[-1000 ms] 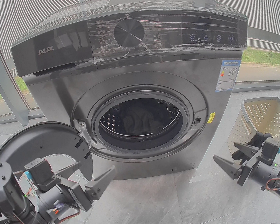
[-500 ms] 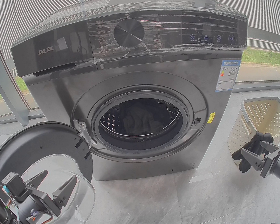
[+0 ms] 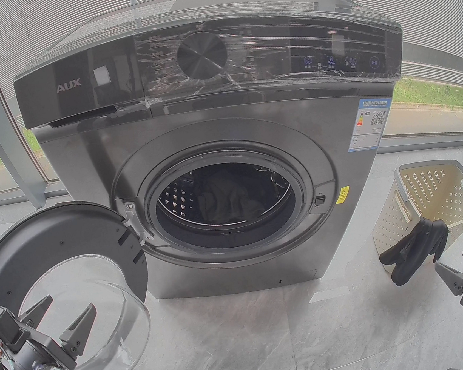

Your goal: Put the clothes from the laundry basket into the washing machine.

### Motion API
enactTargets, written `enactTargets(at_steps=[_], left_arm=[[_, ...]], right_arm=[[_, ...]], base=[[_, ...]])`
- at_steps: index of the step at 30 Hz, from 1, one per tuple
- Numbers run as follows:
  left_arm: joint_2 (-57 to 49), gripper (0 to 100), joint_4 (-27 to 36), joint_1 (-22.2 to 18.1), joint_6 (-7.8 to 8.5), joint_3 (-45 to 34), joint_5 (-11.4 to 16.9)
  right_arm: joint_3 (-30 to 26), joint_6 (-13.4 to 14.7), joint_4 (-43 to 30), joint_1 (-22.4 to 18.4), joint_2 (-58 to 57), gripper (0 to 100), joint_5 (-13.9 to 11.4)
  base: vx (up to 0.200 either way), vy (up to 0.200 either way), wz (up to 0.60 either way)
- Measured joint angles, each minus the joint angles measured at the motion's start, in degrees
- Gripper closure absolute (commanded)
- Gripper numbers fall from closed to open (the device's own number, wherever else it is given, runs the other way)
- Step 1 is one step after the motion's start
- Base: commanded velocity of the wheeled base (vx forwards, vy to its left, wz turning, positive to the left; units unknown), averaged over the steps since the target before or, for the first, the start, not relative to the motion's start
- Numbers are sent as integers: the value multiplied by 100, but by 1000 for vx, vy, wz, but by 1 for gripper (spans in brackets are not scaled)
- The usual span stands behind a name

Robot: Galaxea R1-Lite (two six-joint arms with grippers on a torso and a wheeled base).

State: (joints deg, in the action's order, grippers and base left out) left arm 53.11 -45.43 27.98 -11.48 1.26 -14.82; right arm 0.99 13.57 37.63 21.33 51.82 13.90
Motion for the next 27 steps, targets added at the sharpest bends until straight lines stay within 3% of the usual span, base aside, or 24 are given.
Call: enactTargets(at_steps=[12,17,27], left_arm=[[-1447,0,1440,-157,167,-27,0],[-1919,0,1818,-428,202,-27,24],[-2985,0,2815,-1081,278,-24,278]], right_arm=[[0,-257,-1328,-742,-1610,0,-107],[2,-418,-1812,-1026,-2259,0,-274],[2,-862,-3361,-1803,-4235,0,-1204]], base=[[0,-200,0],[0,0,0],[0,0,0]])
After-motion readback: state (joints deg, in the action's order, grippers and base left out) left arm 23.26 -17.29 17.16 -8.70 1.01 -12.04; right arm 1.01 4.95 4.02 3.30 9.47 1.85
